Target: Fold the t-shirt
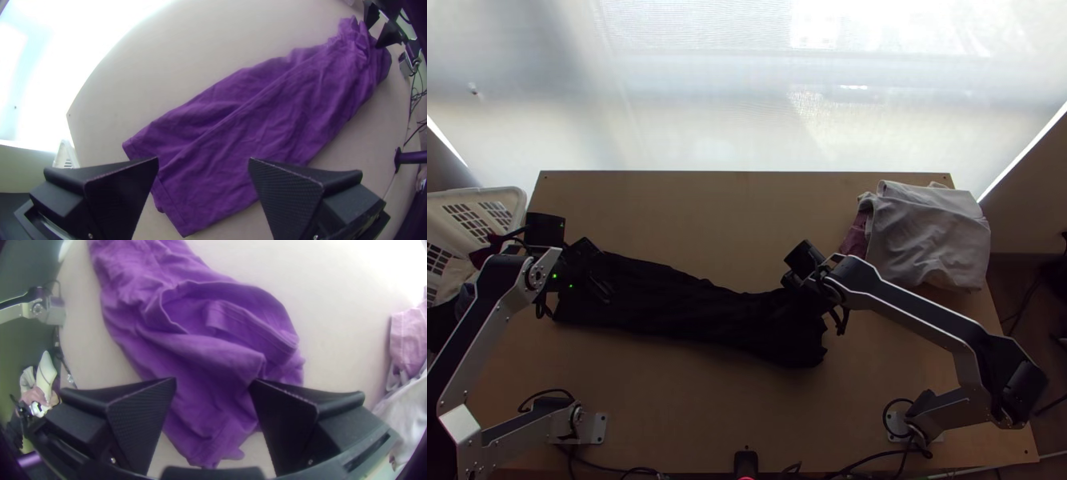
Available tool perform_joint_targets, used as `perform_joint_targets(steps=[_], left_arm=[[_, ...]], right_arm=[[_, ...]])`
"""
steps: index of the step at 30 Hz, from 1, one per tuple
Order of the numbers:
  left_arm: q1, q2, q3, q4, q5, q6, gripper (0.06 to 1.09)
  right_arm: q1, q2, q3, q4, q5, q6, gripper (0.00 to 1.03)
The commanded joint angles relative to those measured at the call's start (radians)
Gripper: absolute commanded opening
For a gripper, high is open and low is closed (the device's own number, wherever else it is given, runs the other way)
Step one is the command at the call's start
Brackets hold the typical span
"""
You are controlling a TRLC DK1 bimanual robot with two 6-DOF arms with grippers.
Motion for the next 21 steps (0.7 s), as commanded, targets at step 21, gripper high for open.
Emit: perform_joint_targets(steps=[21], left_arm=[[0.232,0.128,-0.096,0.214,0.163,0.434,1.03]], right_arm=[[-0.04,-0.017,-0.031,0.025,-0.004,-0.015,0.72]])
